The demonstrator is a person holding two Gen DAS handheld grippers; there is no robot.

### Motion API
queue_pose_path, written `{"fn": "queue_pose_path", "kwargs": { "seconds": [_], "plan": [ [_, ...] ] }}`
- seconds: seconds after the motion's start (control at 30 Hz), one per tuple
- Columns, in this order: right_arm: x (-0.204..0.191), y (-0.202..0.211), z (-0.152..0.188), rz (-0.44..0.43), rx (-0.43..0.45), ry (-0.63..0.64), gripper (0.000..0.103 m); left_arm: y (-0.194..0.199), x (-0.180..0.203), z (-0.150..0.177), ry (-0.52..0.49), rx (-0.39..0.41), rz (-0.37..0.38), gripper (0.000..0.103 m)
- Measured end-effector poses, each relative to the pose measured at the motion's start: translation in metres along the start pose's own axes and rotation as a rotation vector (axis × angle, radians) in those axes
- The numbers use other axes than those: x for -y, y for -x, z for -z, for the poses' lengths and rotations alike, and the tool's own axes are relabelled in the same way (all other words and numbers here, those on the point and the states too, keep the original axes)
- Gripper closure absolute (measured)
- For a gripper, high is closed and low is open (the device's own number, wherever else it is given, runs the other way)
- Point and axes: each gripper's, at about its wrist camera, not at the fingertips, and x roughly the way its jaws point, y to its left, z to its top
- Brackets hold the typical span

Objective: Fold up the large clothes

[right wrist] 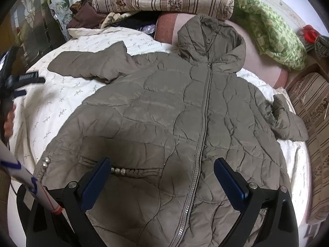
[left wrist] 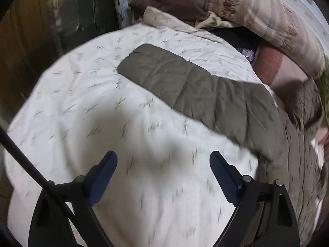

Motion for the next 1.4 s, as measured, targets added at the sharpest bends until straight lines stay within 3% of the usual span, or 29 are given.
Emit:
{"fn": "queue_pose_path", "kwargs": {
  "seconds": [0.13, 0.23, 0.3, 0.4, 0.6, 0.63, 0.67, 0.7, 0.77, 0.93, 1.13, 1.3, 1.4],
  "plan": [
    [0.007, -0.017, 0.001, -0.001, -0.03, -0.015, 0.001, -0.045, -0.014, -0.034, 0.117, -0.072, 0.123, 0.018],
    [0.014, -0.026, 0.001, -0.003, -0.048, -0.028, 0.001, -0.084, -0.024, -0.053, 0.222, -0.141, 0.224, 0.027],
    [0.018, -0.031, 0.001, 0.007, -0.051, -0.033, 0.001, -0.099, -0.029, -0.061, 0.284, -0.146, 0.268, 0.028],
    [0.027, -0.037, 0.0, 0.025, -0.051, -0.04, 0.001, -0.108, -0.031, -0.072, 0.331, -0.119, 0.295, 0.028],
    [0.04, -0.049, -0.003, 0.046, -0.068, -0.071, 0.001, -0.124, -0.033, -0.09, 0.374, -0.106, 0.267, 0.025],
    [0.042, -0.051, -0.003, 0.052, -0.072, -0.075, 0.001, -0.124, -0.031, -0.092, 0.363, -0.106, 0.253, 0.026],
    [0.043, -0.052, -0.002, 0.055, -0.076, -0.079, 0.001, -0.124, -0.028, -0.095, 0.348, -0.105, 0.226, 0.046],
    [0.045, -0.053, -0.002, 0.055, -0.079, -0.084, 0.001, -0.123, -0.025, -0.096, 0.33, -0.116, 0.183, 0.078],
    [0.048, -0.053, -0.001, 0.054, -0.078, -0.095, 0.001, -0.12, -0.025, -0.099, 0.318, -0.121, 0.171, 0.086],
    [0.057, -0.038, 0.002, 0.053, -0.034, -0.106, 0.001, -0.072, -0.001, -0.1, 0.26, -0.058, 0.203, 0.092],
    [0.078, -0.017, 0.012, 0.042, 0.015, -0.152, 0.001, 0.012, 0.087, -0.08, 0.048, 0.018, 0.308, 0.093],
    [0.104, -0.001, 0.03, 0.05, 0.031, -0.207, 0.001, 0.039, 0.177, -0.038, -0.109, -0.019, 0.444, 0.093],
    [0.124, 0.007, 0.042, 0.062, 0.037, -0.248, 0.001, 0.033, 0.226, 0.002, -0.188, -0.069, 0.481, 0.093]
  ]
}}
